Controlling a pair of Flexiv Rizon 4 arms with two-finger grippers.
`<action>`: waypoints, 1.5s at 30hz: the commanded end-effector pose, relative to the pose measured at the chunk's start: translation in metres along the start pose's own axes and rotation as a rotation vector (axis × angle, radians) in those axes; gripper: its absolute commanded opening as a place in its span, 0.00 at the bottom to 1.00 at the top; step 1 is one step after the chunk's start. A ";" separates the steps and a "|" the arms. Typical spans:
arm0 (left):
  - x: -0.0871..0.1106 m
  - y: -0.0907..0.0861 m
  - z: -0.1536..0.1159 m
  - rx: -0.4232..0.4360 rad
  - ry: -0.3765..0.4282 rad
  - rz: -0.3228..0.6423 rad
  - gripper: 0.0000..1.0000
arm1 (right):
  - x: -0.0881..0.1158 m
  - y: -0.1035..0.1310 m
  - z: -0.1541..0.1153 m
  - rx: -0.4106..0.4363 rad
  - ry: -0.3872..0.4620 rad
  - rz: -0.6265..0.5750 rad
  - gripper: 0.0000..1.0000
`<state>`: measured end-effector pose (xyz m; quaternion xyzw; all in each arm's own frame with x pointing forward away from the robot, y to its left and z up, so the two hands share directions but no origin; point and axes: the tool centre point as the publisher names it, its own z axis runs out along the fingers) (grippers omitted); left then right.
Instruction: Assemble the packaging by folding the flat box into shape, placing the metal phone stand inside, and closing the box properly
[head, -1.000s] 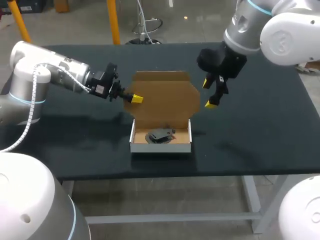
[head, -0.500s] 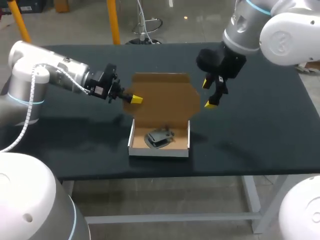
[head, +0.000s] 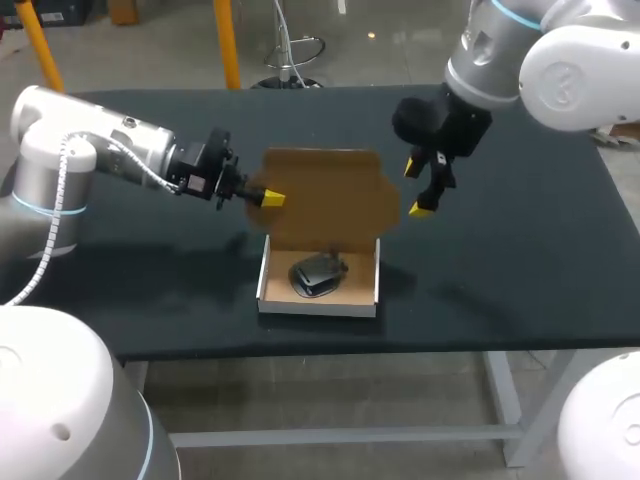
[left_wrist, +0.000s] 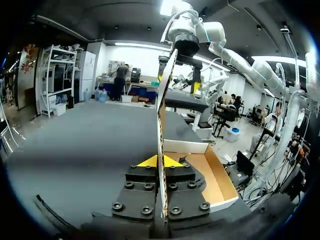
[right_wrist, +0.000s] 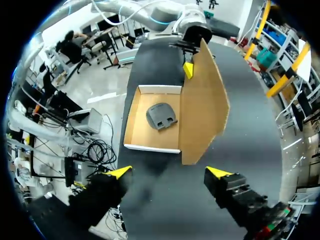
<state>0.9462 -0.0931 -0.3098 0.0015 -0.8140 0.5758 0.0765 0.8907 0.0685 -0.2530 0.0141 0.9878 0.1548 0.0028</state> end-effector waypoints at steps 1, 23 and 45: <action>0.004 -0.002 0.001 -0.007 -0.017 0.004 0.00 | -0.001 0.000 -0.002 0.003 0.009 0.001 1.00; 0.005 -0.002 0.002 -0.015 -0.028 0.009 0.00 | -0.004 0.006 -0.012 -0.003 -0.023 -0.025 1.00; 0.025 -0.003 0.000 -0.031 -0.174 0.155 0.00 | -0.008 0.015 -0.018 0.016 -0.034 -0.043 1.00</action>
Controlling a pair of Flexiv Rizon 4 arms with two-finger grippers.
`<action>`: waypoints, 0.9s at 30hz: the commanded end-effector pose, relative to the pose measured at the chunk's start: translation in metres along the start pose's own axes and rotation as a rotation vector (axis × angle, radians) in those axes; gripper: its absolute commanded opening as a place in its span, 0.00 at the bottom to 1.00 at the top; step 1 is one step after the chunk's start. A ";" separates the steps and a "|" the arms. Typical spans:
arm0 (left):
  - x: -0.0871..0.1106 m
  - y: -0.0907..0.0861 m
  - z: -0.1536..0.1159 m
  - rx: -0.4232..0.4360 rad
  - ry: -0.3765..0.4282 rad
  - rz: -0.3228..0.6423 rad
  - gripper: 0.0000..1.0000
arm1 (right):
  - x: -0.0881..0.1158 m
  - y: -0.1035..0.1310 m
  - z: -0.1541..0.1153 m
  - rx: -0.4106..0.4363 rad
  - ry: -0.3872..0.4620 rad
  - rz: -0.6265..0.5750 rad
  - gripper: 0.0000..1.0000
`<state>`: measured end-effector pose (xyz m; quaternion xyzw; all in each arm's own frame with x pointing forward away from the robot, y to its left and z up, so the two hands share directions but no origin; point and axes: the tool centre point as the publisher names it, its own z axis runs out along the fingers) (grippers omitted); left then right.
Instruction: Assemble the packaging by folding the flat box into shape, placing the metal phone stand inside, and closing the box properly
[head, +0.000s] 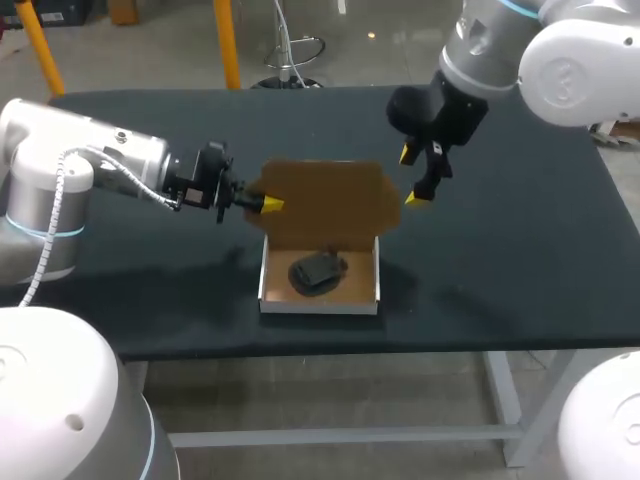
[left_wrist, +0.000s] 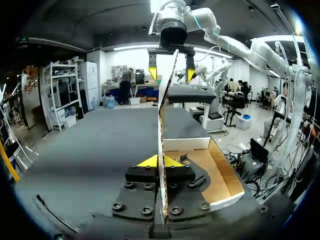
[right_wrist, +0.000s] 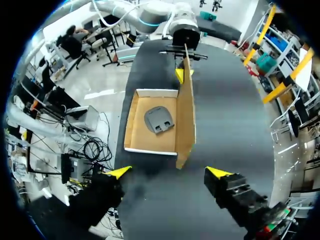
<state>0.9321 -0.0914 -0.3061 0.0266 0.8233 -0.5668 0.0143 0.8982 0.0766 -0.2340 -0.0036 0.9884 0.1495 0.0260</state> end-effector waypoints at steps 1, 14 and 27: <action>0.010 -0.003 0.000 -0.011 -0.061 0.007 0.00 | -0.001 0.002 -0.002 0.006 0.006 -0.001 1.00; 0.013 0.002 0.000 0.008 -0.145 0.017 0.00 | -0.003 0.003 -0.006 0.005 -0.001 -0.004 1.00; 0.018 0.001 -0.004 0.005 -0.182 0.044 0.00 | -0.005 0.010 -0.012 0.005 -0.018 -0.022 1.00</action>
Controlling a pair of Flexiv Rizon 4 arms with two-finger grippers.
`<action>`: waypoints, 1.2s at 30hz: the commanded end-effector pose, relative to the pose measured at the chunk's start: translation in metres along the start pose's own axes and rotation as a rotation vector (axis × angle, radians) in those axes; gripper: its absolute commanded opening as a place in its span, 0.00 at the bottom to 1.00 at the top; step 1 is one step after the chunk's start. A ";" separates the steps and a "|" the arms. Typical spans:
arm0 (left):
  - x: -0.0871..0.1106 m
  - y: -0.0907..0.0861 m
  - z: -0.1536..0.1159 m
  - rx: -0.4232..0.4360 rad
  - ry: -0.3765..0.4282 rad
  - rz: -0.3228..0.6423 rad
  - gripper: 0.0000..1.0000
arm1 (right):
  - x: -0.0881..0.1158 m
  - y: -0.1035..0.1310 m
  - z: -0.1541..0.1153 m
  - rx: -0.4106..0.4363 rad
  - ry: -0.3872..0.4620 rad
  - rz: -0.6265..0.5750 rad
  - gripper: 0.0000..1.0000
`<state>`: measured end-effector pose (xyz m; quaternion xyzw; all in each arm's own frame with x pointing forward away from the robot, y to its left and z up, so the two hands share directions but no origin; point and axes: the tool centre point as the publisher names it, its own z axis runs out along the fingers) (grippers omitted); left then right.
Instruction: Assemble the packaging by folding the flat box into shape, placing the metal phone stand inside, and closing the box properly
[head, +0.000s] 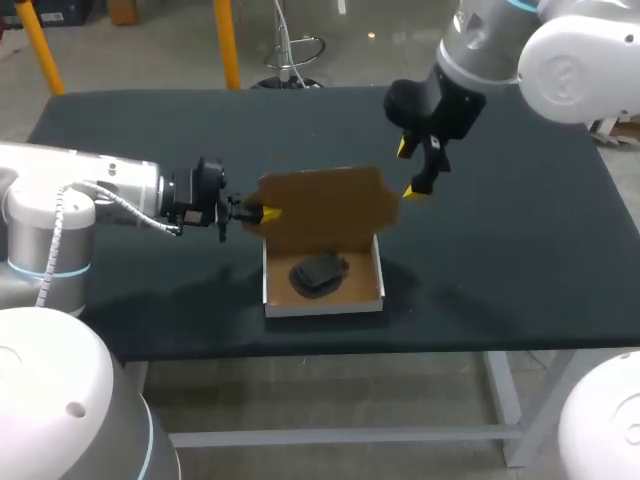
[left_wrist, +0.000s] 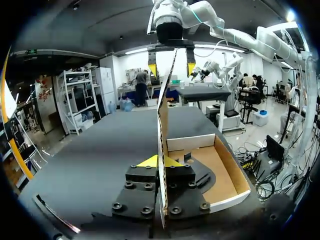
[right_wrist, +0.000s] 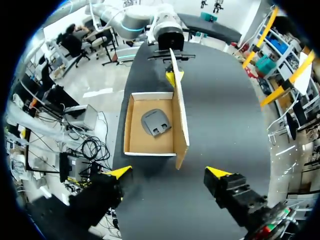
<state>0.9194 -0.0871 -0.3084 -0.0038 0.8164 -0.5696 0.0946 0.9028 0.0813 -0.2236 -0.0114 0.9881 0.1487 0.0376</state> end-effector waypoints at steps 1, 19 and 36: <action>0.004 -0.002 -0.001 -0.003 -0.015 0.004 0.00 | 0.000 0.003 -0.004 0.003 0.001 -0.004 1.00; 0.005 -0.002 -0.001 -0.008 -0.014 0.009 0.00 | -0.040 0.041 -0.031 0.042 -0.029 -0.018 1.00; 0.005 -0.002 -0.001 -0.008 -0.014 0.009 0.00 | -0.085 0.109 -0.013 0.148 0.012 -0.109 0.51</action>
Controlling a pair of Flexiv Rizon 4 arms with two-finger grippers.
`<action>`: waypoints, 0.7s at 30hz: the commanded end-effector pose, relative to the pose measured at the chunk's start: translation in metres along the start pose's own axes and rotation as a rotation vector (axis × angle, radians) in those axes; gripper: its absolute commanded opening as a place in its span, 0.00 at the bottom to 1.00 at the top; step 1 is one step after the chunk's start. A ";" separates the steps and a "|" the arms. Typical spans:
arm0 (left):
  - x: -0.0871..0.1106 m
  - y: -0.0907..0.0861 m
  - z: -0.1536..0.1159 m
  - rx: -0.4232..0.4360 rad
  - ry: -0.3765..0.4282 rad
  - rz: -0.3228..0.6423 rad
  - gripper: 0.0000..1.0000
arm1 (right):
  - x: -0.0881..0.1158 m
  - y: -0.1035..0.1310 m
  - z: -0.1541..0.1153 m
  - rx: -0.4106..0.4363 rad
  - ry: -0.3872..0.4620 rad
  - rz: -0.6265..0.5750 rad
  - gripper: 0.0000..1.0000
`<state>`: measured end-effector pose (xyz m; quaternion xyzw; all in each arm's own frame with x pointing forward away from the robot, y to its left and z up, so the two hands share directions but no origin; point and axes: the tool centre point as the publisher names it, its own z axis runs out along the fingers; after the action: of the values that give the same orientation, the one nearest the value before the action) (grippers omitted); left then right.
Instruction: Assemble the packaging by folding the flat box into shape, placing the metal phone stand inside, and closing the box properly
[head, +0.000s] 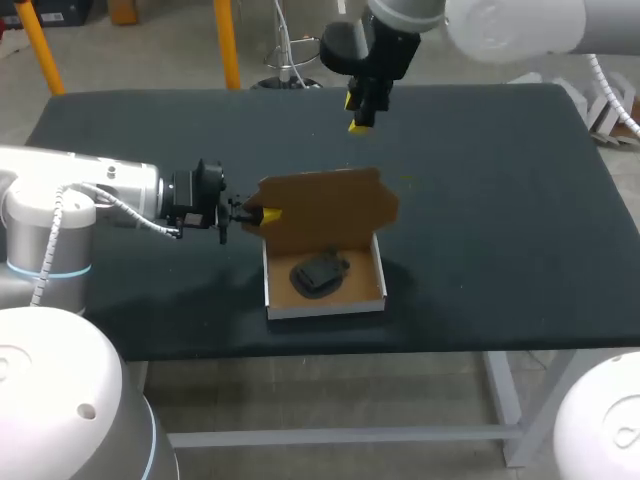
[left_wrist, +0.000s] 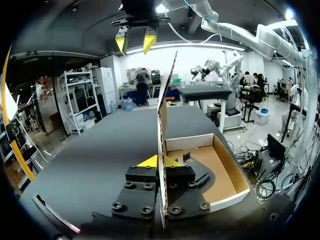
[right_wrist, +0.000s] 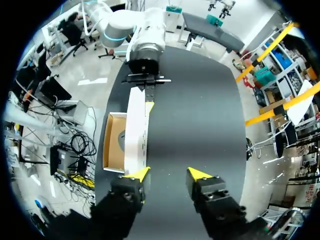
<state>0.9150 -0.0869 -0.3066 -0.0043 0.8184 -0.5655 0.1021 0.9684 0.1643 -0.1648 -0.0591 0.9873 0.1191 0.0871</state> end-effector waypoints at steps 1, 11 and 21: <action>0.001 0.000 0.000 0.001 -0.001 0.001 0.00 | -0.016 0.017 0.018 0.097 0.104 -0.006 0.51; 0.001 0.000 0.000 0.001 -0.001 0.001 0.00 | -0.018 0.035 0.043 0.135 0.140 -0.034 0.48; 0.001 0.000 0.000 0.001 -0.001 0.001 0.00 | -0.006 0.034 0.056 0.141 0.165 -0.039 0.46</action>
<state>0.9150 -0.0867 -0.3064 -0.0042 0.8186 -0.5653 0.1018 0.9769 0.2080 -0.2077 -0.0808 0.9950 0.0513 0.0284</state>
